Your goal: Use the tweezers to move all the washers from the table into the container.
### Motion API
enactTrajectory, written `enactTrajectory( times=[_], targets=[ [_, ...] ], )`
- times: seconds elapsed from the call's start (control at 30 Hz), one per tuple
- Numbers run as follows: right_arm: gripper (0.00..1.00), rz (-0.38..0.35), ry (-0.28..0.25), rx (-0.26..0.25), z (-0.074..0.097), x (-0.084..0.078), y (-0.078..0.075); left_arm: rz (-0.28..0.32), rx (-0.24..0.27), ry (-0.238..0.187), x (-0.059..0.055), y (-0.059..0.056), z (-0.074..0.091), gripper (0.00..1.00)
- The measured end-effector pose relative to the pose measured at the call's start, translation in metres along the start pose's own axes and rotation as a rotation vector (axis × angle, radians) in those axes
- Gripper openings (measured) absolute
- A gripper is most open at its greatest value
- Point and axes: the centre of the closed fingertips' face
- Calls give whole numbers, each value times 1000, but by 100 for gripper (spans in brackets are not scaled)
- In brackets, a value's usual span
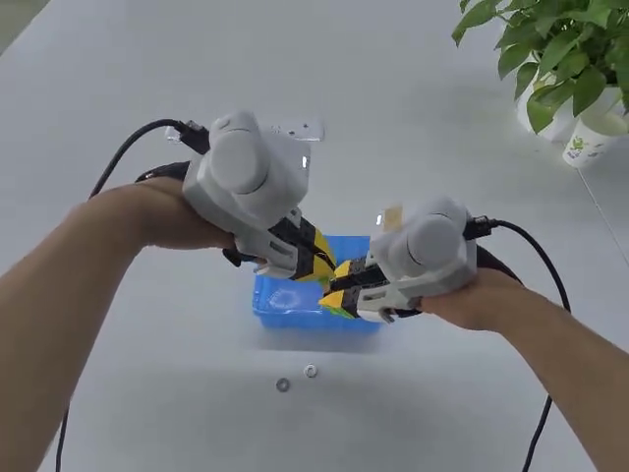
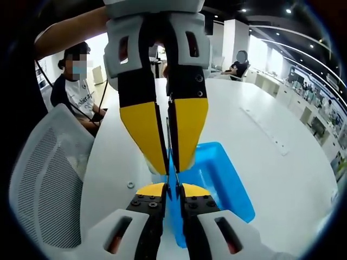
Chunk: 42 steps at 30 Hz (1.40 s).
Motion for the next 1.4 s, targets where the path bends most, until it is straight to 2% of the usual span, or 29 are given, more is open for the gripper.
enactTrajectory(
  times=[0.23, 0.53, 1.0, 1.4],
  targets=[
    [12, 7, 2, 3, 0, 0, 10, 5, 0, -4, -3, -9, 0, 7],
    [12, 24, 0, 1, 1, 5, 15, 1, 7, -4, -3, -14, 2, 7],
    [12, 28, -7, 12, -6, 3, 30, 16, 6, -4, -14, -28, -1, 7],
    [12, 27, -21, 22, -16, -2, 44, 42, -2, 0, -29, -34, -6, 7]
  ],
)
Point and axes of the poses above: the centre of the closed fingertips' face, and the gripper's own axes: z roughly backward along the fingers, y roughly to its left, x roughly out of its top, and after that the axes turned 9 degrees about z, right-handed
